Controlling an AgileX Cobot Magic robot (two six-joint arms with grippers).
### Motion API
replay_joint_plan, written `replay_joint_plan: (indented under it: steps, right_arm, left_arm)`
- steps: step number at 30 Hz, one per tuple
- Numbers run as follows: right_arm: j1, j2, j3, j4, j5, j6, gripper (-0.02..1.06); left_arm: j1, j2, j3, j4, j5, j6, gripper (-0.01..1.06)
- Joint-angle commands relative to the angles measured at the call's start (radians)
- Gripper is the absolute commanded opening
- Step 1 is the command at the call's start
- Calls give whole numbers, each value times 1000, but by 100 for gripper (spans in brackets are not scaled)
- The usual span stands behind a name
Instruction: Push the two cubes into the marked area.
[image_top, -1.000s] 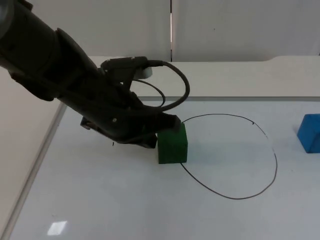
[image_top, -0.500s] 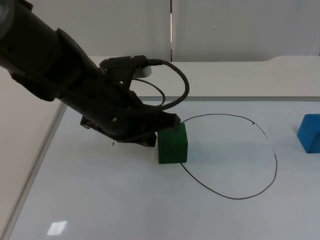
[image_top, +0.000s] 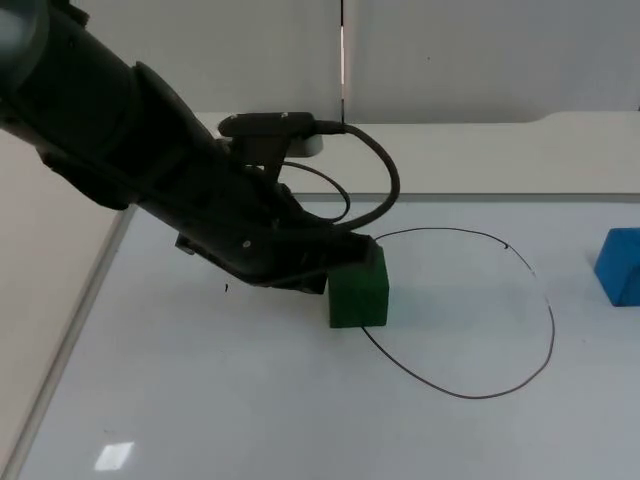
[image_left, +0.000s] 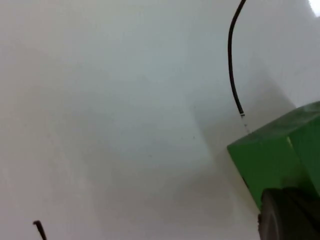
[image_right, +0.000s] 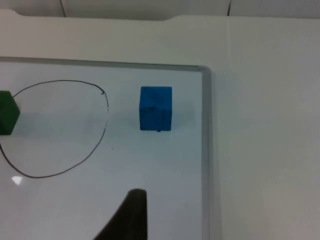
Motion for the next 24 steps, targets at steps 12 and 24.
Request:
replay_joint_plan:
  steps: [12, 24]
  right_arm:
    - [-5, -3, 2, -6, -5, -12, 105]
    - [-5, -3, 2, -6, -5, -12, 105]
  left_arm:
    - [-38, -6, -26, -18, -3, 5, 0]
    - [-80, -2, -64, -16, -11, 5, 0]
